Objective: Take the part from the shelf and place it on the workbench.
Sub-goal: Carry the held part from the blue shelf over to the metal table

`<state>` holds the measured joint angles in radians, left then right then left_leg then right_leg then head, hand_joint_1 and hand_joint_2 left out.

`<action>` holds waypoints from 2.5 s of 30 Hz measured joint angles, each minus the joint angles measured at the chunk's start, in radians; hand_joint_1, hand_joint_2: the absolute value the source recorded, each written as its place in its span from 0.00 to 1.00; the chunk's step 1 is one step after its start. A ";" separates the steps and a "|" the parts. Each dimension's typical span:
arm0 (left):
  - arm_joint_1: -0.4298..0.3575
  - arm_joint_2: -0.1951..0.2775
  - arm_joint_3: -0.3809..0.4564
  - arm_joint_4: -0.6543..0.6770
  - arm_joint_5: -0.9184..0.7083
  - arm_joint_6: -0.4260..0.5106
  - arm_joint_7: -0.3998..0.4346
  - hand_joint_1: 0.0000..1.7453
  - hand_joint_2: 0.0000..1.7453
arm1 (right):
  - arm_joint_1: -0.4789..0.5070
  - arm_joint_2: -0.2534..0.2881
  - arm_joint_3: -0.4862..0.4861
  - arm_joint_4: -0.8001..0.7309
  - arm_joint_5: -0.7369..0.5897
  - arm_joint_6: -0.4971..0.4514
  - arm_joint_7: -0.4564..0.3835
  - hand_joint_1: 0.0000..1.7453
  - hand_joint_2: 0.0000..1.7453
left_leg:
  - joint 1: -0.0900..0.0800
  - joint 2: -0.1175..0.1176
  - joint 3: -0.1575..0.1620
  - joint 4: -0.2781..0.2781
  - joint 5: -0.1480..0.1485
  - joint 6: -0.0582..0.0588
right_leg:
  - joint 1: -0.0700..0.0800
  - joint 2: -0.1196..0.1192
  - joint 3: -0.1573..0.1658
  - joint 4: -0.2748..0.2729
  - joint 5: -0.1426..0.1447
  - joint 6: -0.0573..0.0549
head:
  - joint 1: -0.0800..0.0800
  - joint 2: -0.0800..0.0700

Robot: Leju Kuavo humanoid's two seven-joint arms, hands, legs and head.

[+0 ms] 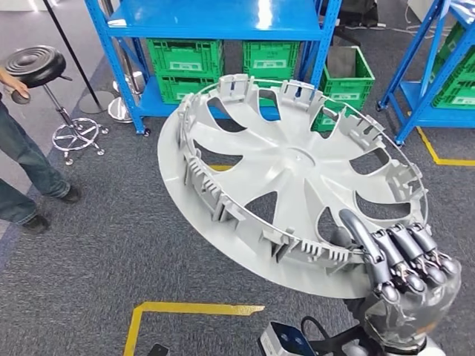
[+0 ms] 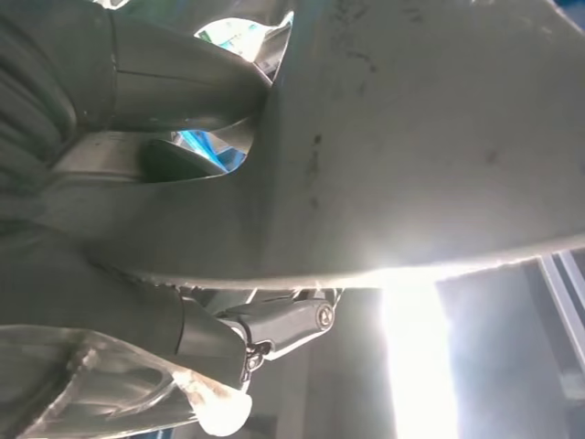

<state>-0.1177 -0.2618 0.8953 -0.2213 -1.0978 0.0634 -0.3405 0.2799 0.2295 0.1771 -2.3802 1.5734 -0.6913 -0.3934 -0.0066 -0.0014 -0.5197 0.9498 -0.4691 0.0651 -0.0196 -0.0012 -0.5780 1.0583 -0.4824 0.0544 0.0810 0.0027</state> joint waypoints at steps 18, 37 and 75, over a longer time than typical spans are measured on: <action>-0.002 0.005 0.000 0.003 -0.002 0.015 0.000 0.00 0.00 | 0.002 -0.031 0.015 0.001 0.001 0.000 0.028 1.00 1.00 | 0.038 0.000 -0.159 0.335 -0.126 -0.106 | -0.022 0.013 0.036 -0.001 -0.075 -0.019 | -0.009 0.000; 0.008 0.003 0.000 0.004 0.000 0.016 0.000 0.00 0.00 | -0.001 -0.046 0.019 0.001 0.000 0.000 0.030 1.00 1.00 | -0.032 -0.014 -0.027 0.052 -0.010 0.006 | 0.018 0.011 -0.082 0.167 -0.205 -0.009 | -0.002 0.000; 0.003 -0.001 0.001 0.010 0.001 0.052 0.002 0.00 0.00 | -0.002 -0.081 0.065 0.002 0.000 0.000 0.122 1.00 1.00 | 0.019 -0.007 -0.066 0.082 -0.006 -0.067 | -0.019 0.003 0.090 -0.079 -0.057 0.009 | -0.017 0.000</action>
<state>-0.1151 -0.2630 0.8961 -0.2117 -1.0966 0.1152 -0.3384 0.2777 0.1488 0.2417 -2.3783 1.5736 -0.6917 -0.2712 0.0127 -0.0087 -0.5856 1.0313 -0.4750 -0.0016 -0.0387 0.0021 -0.4876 0.9794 -0.5389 0.0637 0.0639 0.0027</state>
